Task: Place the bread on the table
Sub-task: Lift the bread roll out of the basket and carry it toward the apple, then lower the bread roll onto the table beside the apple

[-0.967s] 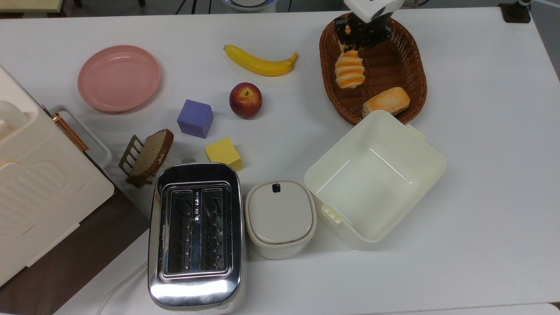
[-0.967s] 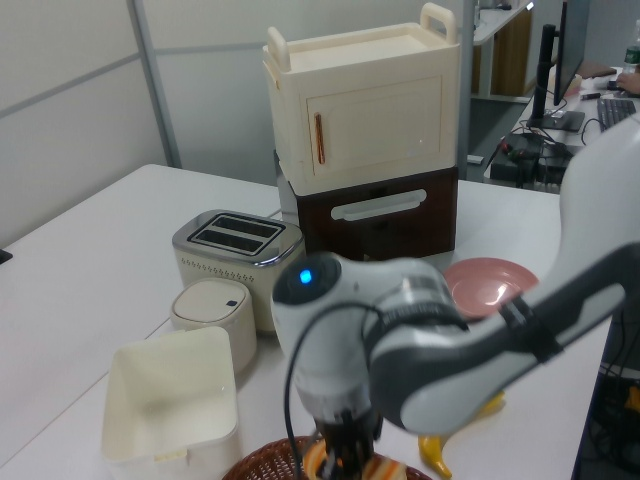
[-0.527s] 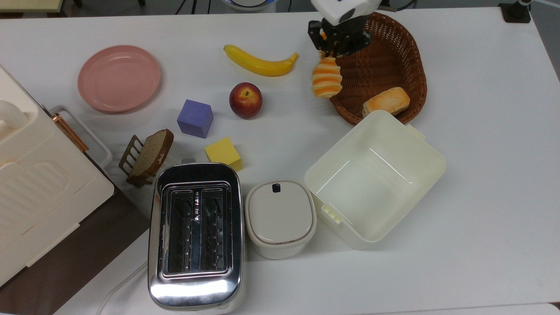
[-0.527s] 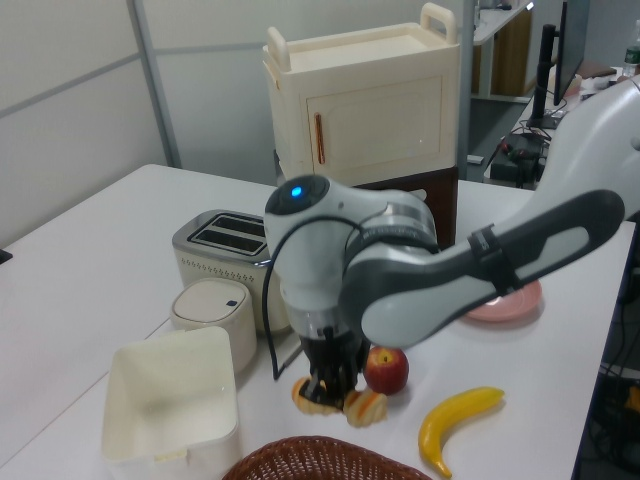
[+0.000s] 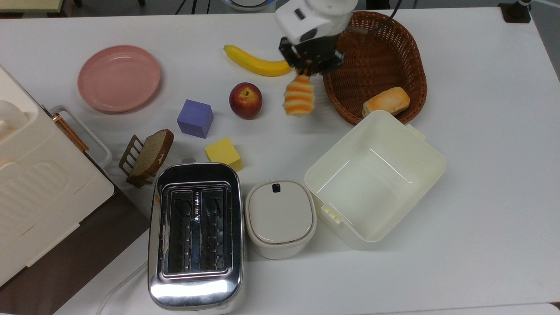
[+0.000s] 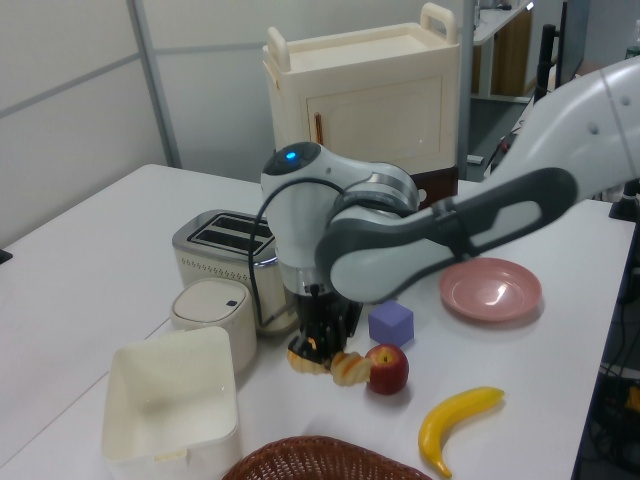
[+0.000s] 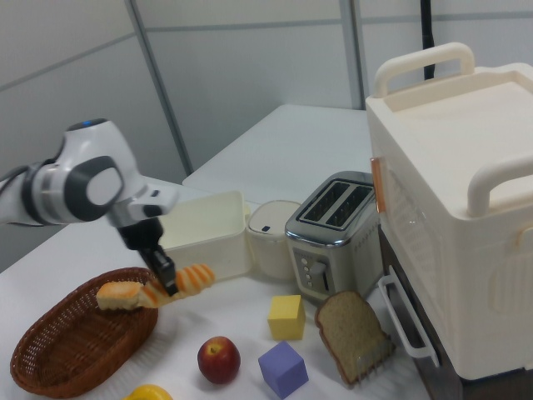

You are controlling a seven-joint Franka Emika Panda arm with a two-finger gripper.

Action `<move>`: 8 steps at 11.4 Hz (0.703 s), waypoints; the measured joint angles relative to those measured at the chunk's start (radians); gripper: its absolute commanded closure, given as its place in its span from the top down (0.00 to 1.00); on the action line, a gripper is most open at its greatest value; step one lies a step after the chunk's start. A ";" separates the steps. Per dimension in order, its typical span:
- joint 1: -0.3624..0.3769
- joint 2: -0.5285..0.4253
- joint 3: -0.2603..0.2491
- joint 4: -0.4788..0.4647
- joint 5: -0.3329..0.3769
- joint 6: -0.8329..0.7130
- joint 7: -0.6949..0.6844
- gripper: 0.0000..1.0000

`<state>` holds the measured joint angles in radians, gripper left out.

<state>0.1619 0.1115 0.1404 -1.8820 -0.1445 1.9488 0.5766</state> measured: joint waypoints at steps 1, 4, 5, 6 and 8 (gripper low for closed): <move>-0.024 0.032 0.000 0.029 0.000 0.000 -0.003 0.10; -0.049 0.093 -0.001 0.066 -0.005 0.000 -0.005 1.00; -0.050 0.100 -0.003 0.067 -0.007 0.000 -0.005 1.00; -0.051 0.104 -0.007 0.067 -0.020 0.000 -0.005 1.00; -0.052 0.106 -0.013 0.071 -0.045 0.000 -0.005 1.00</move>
<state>0.1096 0.2170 0.1276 -1.8106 -0.1895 1.9488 0.5719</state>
